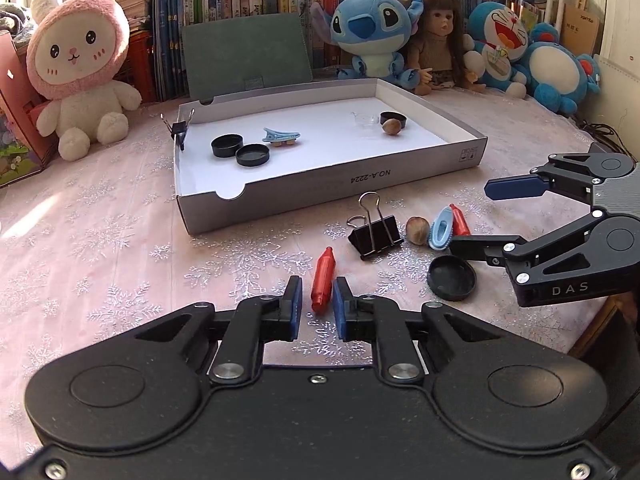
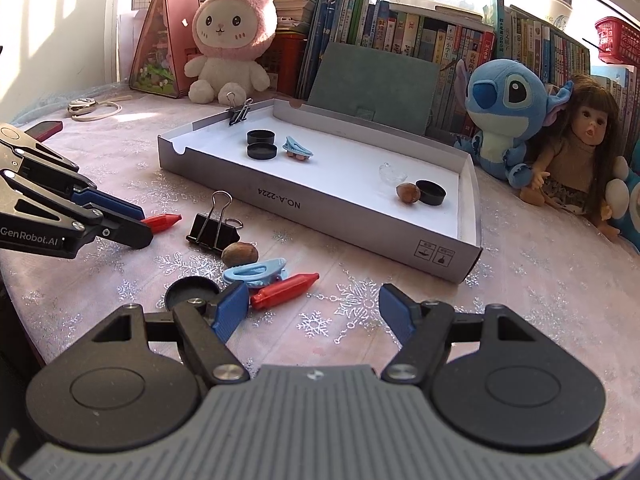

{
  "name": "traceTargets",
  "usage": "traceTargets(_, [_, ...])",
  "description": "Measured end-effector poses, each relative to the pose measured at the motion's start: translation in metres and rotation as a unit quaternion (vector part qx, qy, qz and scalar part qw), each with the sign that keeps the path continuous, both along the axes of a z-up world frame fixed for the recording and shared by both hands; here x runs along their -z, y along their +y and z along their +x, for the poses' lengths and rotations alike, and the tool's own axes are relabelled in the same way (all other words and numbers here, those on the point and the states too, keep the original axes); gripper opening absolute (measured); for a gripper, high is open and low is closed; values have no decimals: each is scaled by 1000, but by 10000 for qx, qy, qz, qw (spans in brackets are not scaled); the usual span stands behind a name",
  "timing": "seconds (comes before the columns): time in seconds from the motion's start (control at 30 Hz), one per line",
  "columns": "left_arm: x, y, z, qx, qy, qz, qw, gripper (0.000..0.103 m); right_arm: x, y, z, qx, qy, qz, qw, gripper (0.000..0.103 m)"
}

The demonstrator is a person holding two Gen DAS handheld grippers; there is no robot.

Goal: Organize rigid objects

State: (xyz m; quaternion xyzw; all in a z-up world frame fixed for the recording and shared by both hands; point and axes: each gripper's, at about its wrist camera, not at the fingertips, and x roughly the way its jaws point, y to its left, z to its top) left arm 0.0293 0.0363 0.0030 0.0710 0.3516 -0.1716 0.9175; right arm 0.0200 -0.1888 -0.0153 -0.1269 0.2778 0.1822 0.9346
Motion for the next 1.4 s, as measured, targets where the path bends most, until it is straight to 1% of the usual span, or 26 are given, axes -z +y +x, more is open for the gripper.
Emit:
traceTargets(0.1, [0, 7, 1, -118, -24, 30, 9999, 18, 1, -1, 0, 19, 1, -27, 10000, 82])
traceTargets(0.17, [0, 10, 2, -184, -44, 55, 9998, 20, 1, -3, 0, 43, 5, -30, 10000, 82])
traceTargets(0.23, [1, 13, 2, -250, -73, 92, 9996, 26, 1, -4, 0, 84, -1, -33, 10000, 82])
traceTargets(0.43, [1, 17, 3, -370, -96, 106, 9992, 33, 1, -11, 4, 346, 4, -45, 9994, 82])
traceTargets(0.53, [2, 17, 3, -423, -141, 164, 9989, 39, 1, -14, 8, 588, 12, -106, 9982, 82])
traceTargets(0.8, [3, 21, 8, -738, -197, 196, 9969, 43, 0, -32, 23, 1283, 126, 27, 9917, 82])
traceTargets(0.9, [2, 19, 5, -674, -210, 116, 9974, 45, -4, -34, 22, 1255, 183, 258, 9916, 82])
traceTargets(1.0, [3, 14, 0, -498, -237, -66, 9985, 53, -6, -30, 18, 1180, 175, 351, 9922, 82])
traceTargets(1.03, [4, 12, -1, -439, -255, -92, 9987, 53, -7, -28, 16, 1158, 162, 364, 9925, 82])
traceTargets(1.17, [8, -2, -4, -354, -409, 47, 9985, 54, -7, -16, 12, 1079, 67, 370, 9935, 82])
traceTargets(1.3, [10, -9, -2, -335, -500, 84, 9982, 54, -5, -6, 12, 1040, 21, 324, 9940, 82])
traceTargets(1.4, [12, -11, 0, -308, -551, 143, 9979, 51, -1, -1, 13, 1105, 0, 277, 9935, 82])
